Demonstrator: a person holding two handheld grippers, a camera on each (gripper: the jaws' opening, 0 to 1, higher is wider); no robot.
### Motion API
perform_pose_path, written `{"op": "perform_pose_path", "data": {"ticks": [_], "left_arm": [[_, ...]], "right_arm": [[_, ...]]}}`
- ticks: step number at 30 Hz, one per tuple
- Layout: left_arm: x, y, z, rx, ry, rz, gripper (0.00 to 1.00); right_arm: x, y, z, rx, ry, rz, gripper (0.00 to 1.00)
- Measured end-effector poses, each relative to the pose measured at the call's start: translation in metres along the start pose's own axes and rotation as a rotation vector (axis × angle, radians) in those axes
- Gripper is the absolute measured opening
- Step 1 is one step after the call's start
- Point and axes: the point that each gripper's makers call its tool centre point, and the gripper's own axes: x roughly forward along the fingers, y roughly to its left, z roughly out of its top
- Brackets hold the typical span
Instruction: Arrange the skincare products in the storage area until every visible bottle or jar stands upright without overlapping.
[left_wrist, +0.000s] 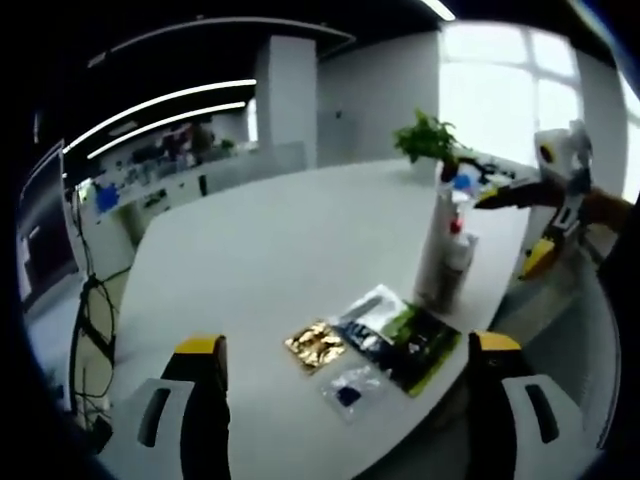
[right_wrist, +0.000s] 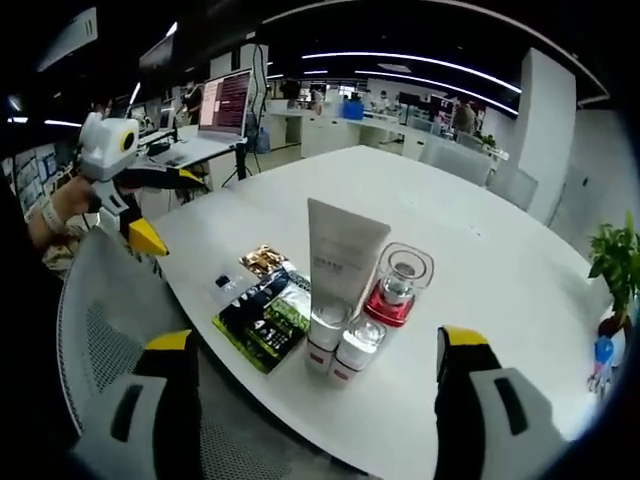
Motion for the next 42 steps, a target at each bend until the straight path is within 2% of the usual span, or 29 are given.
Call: {"op": "perform_pose_path", "data": {"ticks": [16,21,25,36,42], "left_arm": [[0.003,-0.004,-0.004,0.008,0.042,-0.024,0.97],[0.002,-0.005,0.001,0.012,0.026,-0.026,0.97],[0.002,-0.007,-0.001,0.023,0.042,-0.030,0.97],[0.002,-0.010,0.004,0.023,0.030,-0.039,0.97],[0.002,-0.007,0.002,0.032,0.043,-0.039,0.97]], "right_arm": [[-0.002,-0.004,-0.005,0.022,-0.007,-0.021,0.99],[-0.005,-0.003,-0.003,0.020,-0.017,-0.024,0.99],[-0.006,-0.006,-0.005,0.026,-0.017,-0.034,0.99],[-0.010,-0.009,-0.008,0.037,-0.013,-0.053,0.99],[-0.012,-0.008,-0.007,0.047,-0.023,-0.058,0.99]]}}
